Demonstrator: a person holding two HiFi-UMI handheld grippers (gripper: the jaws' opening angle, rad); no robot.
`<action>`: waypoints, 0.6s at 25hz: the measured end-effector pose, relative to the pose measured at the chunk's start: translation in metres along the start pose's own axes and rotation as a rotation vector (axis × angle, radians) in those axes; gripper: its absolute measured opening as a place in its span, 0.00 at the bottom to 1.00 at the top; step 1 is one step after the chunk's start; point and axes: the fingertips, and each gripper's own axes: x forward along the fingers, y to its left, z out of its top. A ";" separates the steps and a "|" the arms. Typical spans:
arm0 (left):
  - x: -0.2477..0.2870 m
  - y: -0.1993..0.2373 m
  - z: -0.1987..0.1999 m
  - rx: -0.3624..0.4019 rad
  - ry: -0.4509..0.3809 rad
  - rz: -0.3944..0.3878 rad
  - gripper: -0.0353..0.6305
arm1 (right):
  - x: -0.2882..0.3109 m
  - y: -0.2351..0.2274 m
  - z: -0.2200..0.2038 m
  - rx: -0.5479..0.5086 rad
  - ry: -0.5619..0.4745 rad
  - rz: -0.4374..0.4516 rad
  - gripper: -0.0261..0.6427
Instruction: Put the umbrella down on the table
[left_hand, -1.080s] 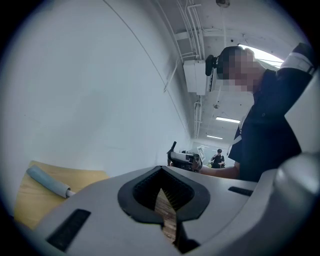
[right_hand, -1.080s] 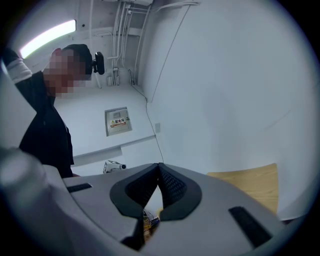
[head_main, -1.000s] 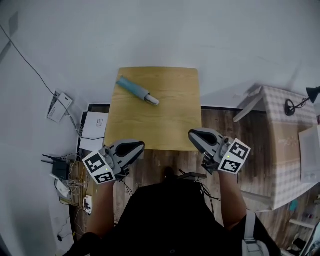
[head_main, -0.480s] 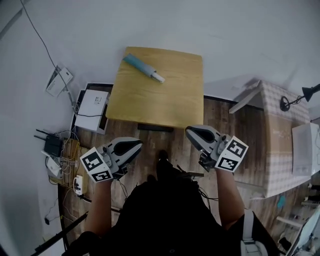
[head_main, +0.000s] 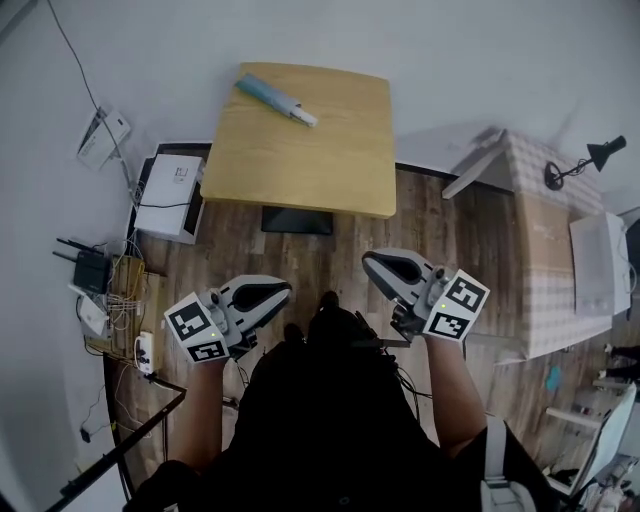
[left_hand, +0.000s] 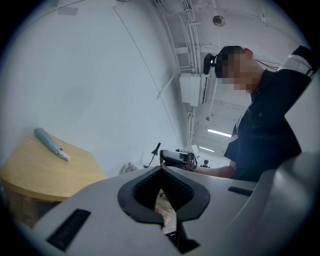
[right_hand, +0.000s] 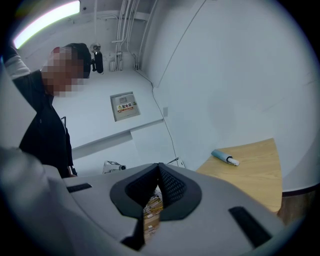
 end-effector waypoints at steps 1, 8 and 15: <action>0.000 -0.004 0.000 0.007 0.004 -0.006 0.07 | -0.002 0.004 -0.001 0.000 -0.003 -0.001 0.07; 0.001 -0.023 0.019 0.085 0.010 -0.012 0.07 | -0.009 0.022 -0.001 -0.043 0.013 0.025 0.07; 0.023 -0.049 0.013 0.092 0.007 0.012 0.07 | -0.038 0.033 -0.005 -0.064 0.025 0.071 0.07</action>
